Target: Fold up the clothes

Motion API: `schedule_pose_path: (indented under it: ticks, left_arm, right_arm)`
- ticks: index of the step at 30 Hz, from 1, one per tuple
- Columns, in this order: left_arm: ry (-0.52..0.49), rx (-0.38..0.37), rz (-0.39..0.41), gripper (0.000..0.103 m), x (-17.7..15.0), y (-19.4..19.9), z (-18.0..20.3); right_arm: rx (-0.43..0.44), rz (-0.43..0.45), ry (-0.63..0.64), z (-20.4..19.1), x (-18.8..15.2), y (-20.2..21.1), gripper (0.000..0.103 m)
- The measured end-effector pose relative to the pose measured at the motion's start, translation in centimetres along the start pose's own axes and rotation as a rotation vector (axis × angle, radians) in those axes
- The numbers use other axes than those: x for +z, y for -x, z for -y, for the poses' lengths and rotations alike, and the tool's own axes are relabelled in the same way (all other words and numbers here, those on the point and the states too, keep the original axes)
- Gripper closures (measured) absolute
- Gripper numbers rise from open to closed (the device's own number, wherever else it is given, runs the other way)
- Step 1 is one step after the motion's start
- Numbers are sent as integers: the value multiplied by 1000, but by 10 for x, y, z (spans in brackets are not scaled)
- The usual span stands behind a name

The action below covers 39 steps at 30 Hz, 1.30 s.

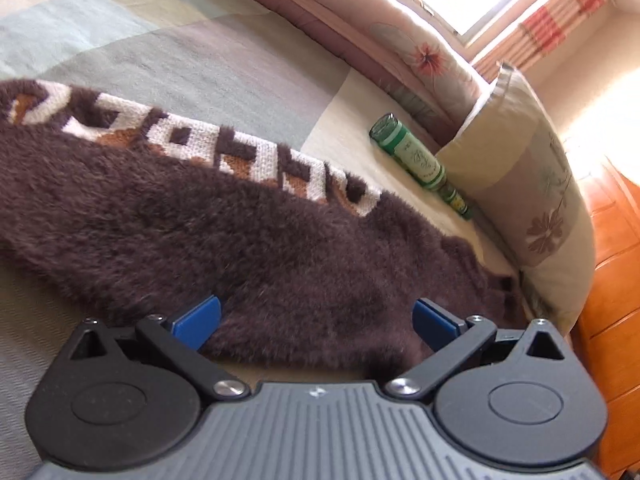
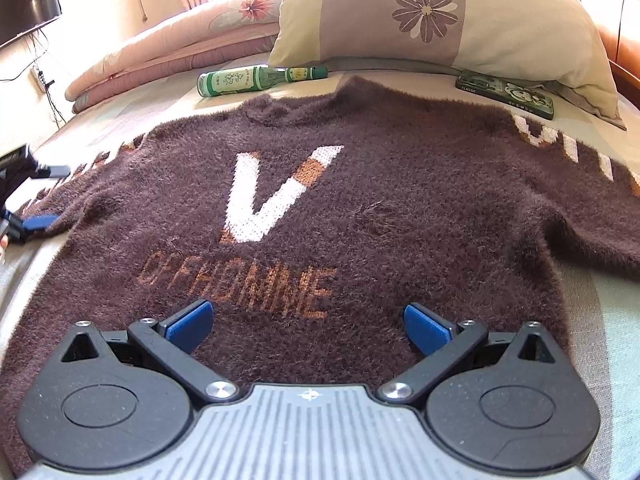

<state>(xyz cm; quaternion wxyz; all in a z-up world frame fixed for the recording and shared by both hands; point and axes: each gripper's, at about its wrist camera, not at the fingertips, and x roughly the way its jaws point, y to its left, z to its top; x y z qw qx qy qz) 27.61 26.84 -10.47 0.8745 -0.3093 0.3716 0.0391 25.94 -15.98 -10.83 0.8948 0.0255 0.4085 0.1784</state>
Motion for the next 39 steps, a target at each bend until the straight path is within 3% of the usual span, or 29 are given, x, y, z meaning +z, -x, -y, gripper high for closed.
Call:
schedule_pose_path:
  ticks: [3,7,12,20,24,26,29,33,35,39]
  left_arm:
    - [-96,85,11,1,6,3,25]
    - [-261,87,44,1,10,-16,62]
    - [-267,171,51,1,-10,-55,70]
    - [-430,213,116,1,-54,-31,80]
    - [-355,98,126,1,-29,-14,61]
    - [-320,108,136,1,-10,-13,44]
    - [-229,126,77,1,12,-14,6]
    - [-40,4,76,1,34,7,-44]
    - [11,61,90,1,41,20,-60]
    - [-12,327,156,1,50,40,-84]
  right_arm:
    - [-6,1,4,-1,0,-1,0]
    - [-29,2,30,-6,-2,-5,0]
    - [-56,0,79,-11,-5,-8,0]
    - [-117,29,160,-22,-13,-17,0]
    - [-134,63,152,-23,-14,-20,0]
    - [-135,80,150,-23,-15,-22,0]
    - [-132,93,150,-23,-15,-23,0]
    - [-130,97,149,-23,-15,-22,0]
    - [-132,98,150,-24,-15,-23,0]
    - [-132,104,145,-24,-15,-25,0]
